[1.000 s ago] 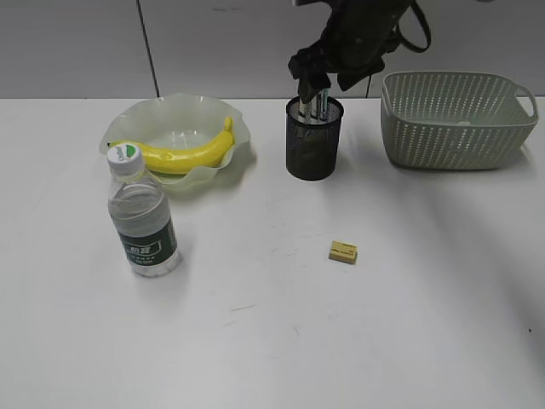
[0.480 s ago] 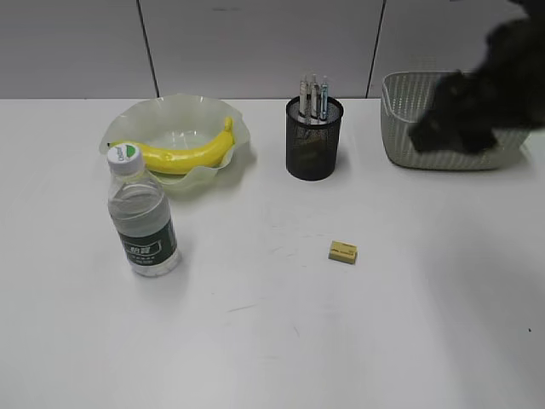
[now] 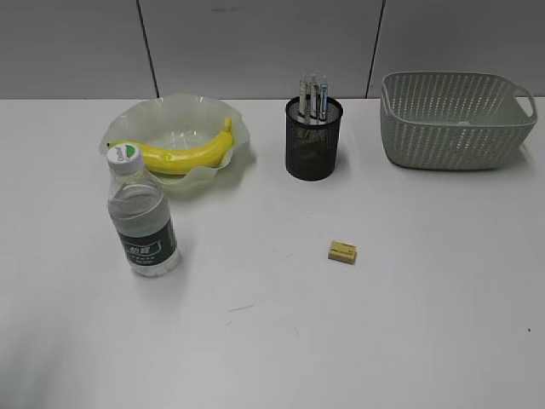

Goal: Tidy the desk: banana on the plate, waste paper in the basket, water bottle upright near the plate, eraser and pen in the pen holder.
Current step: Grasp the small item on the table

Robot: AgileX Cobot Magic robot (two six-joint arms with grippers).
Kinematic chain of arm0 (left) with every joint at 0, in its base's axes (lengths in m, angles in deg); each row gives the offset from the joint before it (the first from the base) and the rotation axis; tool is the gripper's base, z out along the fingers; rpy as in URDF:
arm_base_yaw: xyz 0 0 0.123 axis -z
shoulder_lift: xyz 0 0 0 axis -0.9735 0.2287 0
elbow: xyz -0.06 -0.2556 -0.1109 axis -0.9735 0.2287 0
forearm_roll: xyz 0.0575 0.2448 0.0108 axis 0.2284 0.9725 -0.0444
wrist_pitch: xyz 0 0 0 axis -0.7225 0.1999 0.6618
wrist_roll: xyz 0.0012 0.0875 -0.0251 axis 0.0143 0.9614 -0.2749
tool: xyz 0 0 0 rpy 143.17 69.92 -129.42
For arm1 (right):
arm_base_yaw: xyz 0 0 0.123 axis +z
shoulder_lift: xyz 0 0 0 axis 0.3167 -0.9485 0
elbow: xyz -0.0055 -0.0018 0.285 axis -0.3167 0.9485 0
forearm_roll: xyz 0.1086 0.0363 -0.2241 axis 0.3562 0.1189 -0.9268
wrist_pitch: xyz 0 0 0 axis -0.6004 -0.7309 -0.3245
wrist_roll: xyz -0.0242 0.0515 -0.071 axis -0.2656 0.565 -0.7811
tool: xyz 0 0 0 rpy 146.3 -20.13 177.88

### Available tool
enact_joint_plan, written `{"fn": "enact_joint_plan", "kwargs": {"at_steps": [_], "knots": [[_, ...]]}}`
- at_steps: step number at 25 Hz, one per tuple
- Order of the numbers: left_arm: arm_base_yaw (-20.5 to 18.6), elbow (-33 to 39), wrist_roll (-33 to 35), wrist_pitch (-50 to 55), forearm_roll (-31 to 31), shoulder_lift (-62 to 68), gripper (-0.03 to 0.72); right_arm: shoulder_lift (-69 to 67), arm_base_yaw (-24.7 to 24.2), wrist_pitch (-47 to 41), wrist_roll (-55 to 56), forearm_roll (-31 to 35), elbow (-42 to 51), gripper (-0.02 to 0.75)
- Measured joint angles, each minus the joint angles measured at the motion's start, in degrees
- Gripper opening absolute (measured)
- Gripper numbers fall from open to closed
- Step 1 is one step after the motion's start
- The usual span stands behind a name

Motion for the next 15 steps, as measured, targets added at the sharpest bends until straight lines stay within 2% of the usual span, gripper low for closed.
{"fn": "enact_joint_plan", "kwargs": {"at_steps": [4, 7, 9, 11, 13, 15], "knots": [[0.63, -2.36, 15.26, -6.66, -15.20, 9.76, 0.245, 12.11, 0.00, -1.55, 0.80, -0.17, 1.15, 0.316], [4.63, -7.49, 24.56, -9.97, -22.08, 20.17, 0.245, 16.91, 0.00, -2.92, 1.33, -0.65, 1.75, 0.290], [10.23, -12.54, 27.01, -12.34, -22.29, 28.43, 0.245, 18.24, 0.00, -2.98, 2.02, -1.20, 1.75, 0.287], [19.08, -17.88, 27.32, -14.99, -20.65, 35.99, 0.245, 18.41, 0.00, -2.98, 2.36, -1.69, 1.75, 0.286], [27.92, -24.31, 23.80, -17.30, -15.48, 45.59, 0.245, 18.41, 0.00, -2.98, 2.59, -1.72, 1.75, 0.286], [36.22, -30.63, 14.69, -17.03, -9.12, 55.66, 0.255, 18.41, 0.00, -2.98, 2.72, -1.77, 1.75, 0.286]]}}
